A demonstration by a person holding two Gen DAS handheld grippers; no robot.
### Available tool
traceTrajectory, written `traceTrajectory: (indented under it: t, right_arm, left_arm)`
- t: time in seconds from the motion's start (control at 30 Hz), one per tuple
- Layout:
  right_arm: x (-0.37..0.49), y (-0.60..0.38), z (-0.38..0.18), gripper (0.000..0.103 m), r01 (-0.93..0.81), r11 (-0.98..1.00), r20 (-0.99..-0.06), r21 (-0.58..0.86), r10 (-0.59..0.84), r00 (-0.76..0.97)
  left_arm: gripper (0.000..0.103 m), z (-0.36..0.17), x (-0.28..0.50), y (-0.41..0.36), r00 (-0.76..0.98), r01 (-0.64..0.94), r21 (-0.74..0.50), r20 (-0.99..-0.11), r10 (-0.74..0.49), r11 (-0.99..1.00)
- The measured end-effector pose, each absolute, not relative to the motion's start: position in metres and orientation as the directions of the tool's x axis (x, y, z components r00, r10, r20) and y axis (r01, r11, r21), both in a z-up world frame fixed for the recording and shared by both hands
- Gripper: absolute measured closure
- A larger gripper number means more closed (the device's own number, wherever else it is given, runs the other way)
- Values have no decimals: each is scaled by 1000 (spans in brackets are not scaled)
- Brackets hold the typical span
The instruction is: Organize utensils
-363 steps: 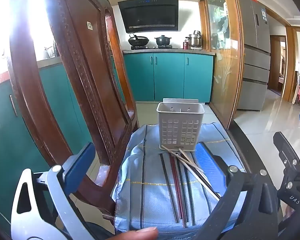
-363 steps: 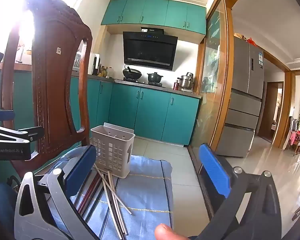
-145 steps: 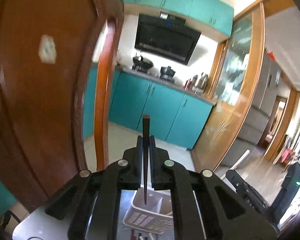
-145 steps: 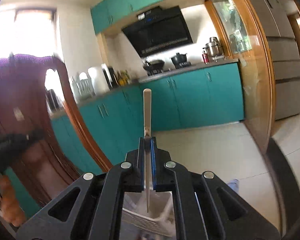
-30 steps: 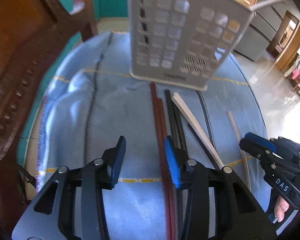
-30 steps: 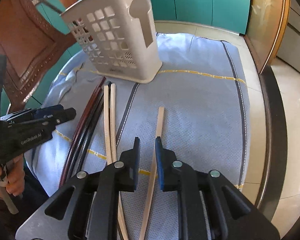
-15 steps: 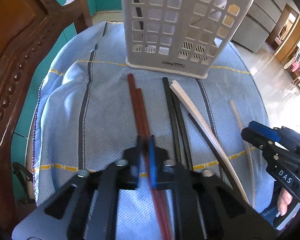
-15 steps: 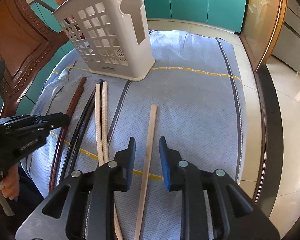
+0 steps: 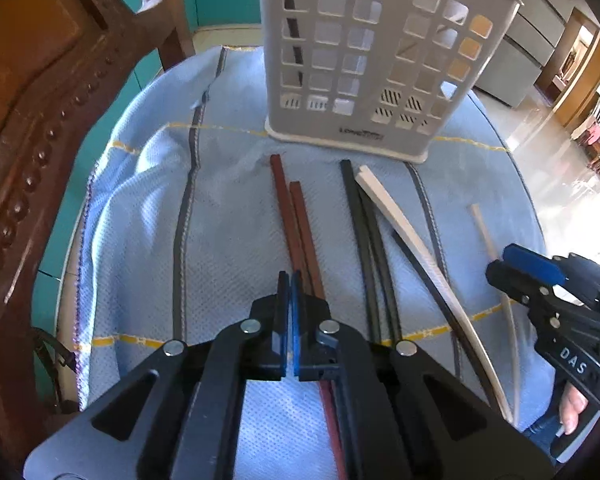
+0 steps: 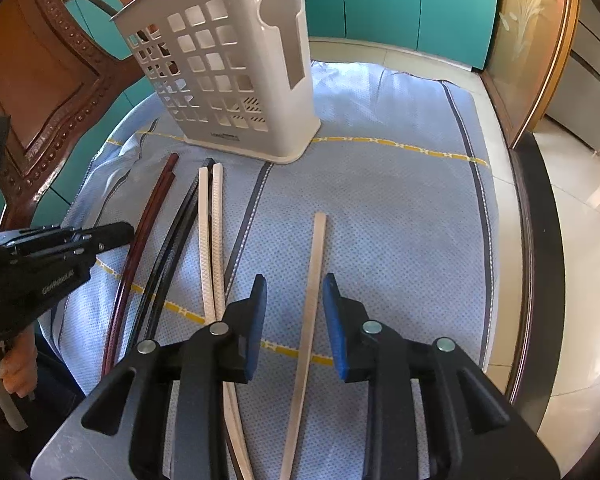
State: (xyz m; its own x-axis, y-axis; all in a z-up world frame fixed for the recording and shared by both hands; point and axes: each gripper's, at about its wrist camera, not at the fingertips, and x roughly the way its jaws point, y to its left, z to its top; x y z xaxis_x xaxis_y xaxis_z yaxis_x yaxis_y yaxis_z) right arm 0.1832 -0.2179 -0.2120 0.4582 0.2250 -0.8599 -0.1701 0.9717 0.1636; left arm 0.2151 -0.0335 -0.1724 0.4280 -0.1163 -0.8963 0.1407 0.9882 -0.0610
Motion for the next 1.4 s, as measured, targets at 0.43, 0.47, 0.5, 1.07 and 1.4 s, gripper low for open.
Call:
traceTrajectory:
  t: [0.43,0.47,0.5,1.07,1.4]
  right_arm:
    - [182,-218,-212,73,-166,973,-862,161,221,456]
    - [182,-219,-212,72,-165,973,-862,161,220,457]
    - [183,-219,-212,72,-163,974,-862,160,218,457]
    - [188,-215,-218,72,-146,981,-871,130,183,456]
    - [198,-194,-219,97,-164,983,-848,80,154,507]
  left_arm:
    - [100,-164,212,-38,436,160,-62,-891,-127,985]
    - [100,-165,214,-39,438,155,-50,-892,-114,987]
    - [100,-164,214,-38,443,138,-26,-893,-85,990]
    - [99,-185,231,-42,441,97,13,-897,-31,995]
    - [99,-195,239,-38,455,118,-19,-888,-71,993]
